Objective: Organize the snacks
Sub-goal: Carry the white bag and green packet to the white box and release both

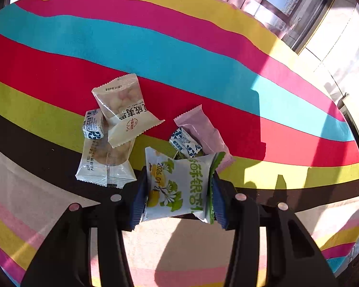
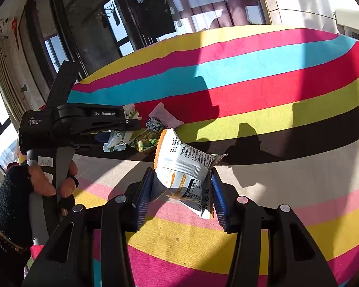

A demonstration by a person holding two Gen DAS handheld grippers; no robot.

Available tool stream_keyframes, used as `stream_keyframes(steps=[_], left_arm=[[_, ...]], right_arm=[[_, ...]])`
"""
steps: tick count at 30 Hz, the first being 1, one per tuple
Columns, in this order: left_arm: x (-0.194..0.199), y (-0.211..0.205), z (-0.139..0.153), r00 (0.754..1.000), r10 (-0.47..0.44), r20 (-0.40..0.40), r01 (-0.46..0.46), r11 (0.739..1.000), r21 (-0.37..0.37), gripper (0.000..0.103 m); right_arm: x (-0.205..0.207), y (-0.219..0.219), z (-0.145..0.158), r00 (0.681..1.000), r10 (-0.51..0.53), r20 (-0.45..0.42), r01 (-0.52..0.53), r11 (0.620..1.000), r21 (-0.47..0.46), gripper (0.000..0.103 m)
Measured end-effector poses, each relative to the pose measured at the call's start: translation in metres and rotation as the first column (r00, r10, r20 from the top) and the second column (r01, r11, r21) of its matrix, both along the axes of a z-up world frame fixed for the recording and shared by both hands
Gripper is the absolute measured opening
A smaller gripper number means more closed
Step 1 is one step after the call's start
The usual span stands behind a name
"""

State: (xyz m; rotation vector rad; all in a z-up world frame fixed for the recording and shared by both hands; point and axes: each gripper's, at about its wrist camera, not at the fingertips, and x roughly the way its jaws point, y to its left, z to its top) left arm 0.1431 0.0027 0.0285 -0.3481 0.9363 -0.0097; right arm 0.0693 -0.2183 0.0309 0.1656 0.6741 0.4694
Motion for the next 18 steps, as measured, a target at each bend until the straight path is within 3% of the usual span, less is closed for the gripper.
stream_keyframes(steps=[7,18], left_arm=[[-0.048,0.022,0.005,0.998,-0.046,0.051,0.046,0.999,-0.001,0.048],[-0.119,0.035,-0.006,0.992,-0.057,0.109,0.045,0.993,0.109,0.051]], right_arm=[[-0.001,0.001,0.001,1.000,0.015,0.008,-0.015,1.000,0.001,0.048],[-0.006,-0.002,0.003,0.998,0.045,0.034,-0.046,0.998,0.038,0.047]])
